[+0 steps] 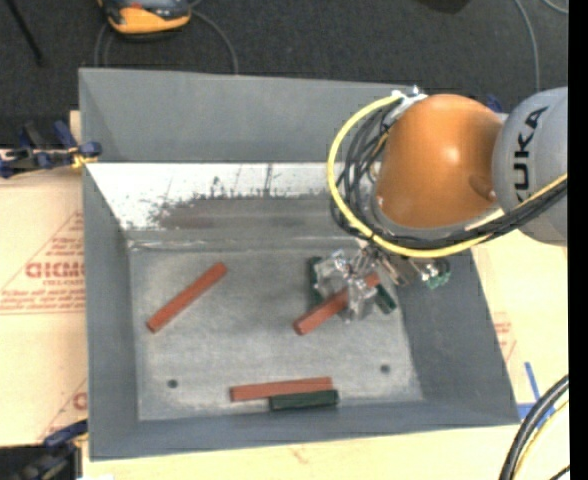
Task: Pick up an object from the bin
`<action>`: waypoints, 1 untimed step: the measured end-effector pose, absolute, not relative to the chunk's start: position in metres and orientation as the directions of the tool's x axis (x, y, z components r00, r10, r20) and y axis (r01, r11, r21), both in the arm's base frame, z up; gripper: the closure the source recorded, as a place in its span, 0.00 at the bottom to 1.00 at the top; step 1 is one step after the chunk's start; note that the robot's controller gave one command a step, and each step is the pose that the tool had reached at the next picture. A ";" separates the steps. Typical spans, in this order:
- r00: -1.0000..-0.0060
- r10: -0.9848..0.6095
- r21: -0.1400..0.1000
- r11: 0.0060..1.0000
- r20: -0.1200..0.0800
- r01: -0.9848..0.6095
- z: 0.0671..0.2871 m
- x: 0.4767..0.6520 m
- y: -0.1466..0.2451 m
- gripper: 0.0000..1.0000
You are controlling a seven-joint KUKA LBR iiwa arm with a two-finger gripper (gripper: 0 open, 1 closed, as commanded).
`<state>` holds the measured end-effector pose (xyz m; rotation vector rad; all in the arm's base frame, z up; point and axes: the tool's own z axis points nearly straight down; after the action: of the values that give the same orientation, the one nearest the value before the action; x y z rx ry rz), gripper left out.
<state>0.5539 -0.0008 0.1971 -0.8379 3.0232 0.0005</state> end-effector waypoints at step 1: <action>-0.857 -0.515 0.000 0.857 -0.004 -0.515 0.197 0.554 0.000 1.00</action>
Offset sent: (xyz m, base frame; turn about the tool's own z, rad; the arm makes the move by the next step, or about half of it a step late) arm -0.0043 -0.0240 0.1612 -0.3061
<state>0.5538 -0.0002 0.1970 -0.8381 3.0234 0.0023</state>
